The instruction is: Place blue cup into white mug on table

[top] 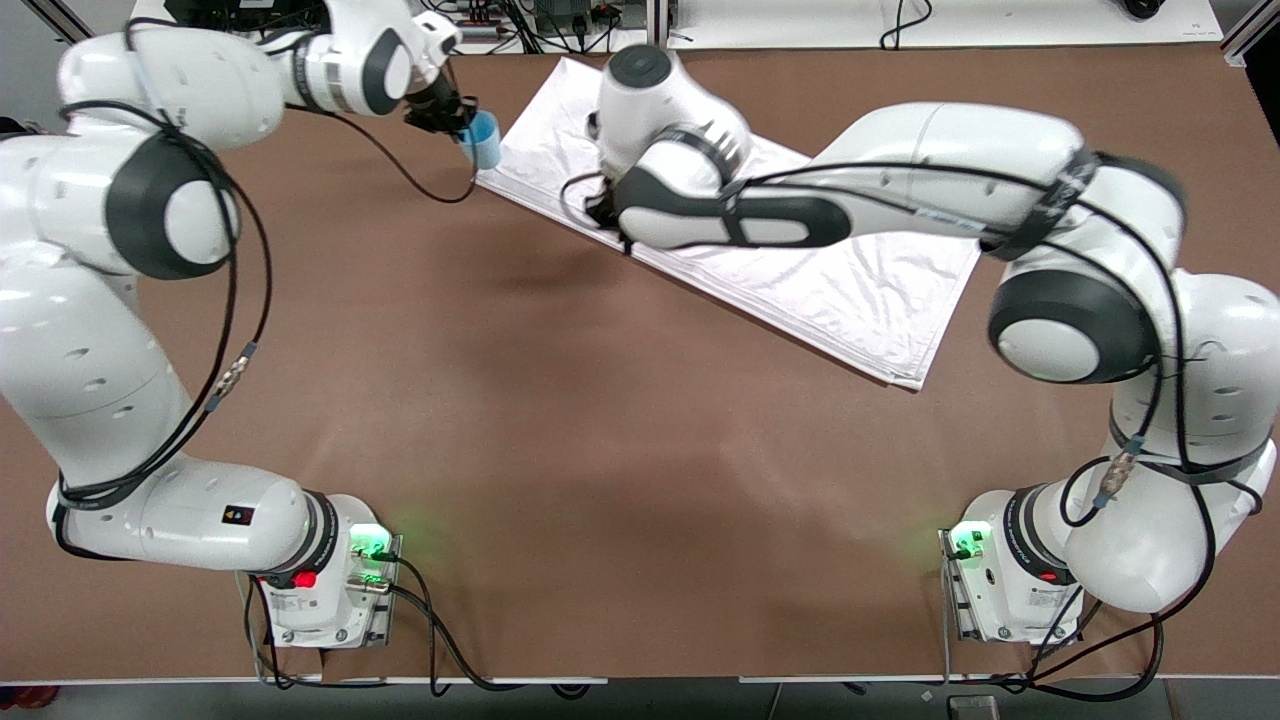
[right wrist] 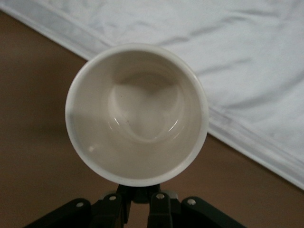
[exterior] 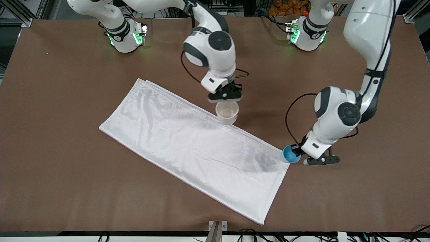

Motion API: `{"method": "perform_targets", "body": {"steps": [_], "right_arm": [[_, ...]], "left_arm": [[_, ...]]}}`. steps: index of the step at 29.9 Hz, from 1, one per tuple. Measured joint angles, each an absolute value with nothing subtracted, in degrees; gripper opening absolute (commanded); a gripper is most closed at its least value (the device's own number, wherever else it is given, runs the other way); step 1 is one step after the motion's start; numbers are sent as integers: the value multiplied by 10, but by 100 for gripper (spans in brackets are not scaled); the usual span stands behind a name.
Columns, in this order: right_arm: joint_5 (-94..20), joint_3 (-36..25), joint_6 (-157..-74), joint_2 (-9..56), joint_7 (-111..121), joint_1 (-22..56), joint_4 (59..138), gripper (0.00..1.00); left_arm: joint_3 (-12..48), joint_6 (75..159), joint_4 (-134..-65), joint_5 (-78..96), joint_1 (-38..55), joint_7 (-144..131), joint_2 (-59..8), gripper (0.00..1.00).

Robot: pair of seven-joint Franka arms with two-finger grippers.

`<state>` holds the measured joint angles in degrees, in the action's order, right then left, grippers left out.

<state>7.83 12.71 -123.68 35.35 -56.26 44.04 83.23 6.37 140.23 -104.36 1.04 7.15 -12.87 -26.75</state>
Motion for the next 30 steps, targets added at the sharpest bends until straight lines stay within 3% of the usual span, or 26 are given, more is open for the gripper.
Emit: {"method": "perform_targets", "body": {"steps": [8,26,28,30], "right_arm": [[79,127,-1273,399,-565,494,802,0],[100,108,-1325,491,-566,547,756,0],[101,108,-1325,498,-566,547,748,12],[101,107,-1325,502,-566,547,742,37]], "left_arm": [[63,1391,-1108,10,30,-35,-211,0],[64,1348,-1114,10,-9,56,-194,0],[65,1348,-1114,10,-9,56,-194,0],[65,1348,-1114,10,-9,56,-193,0]]}}
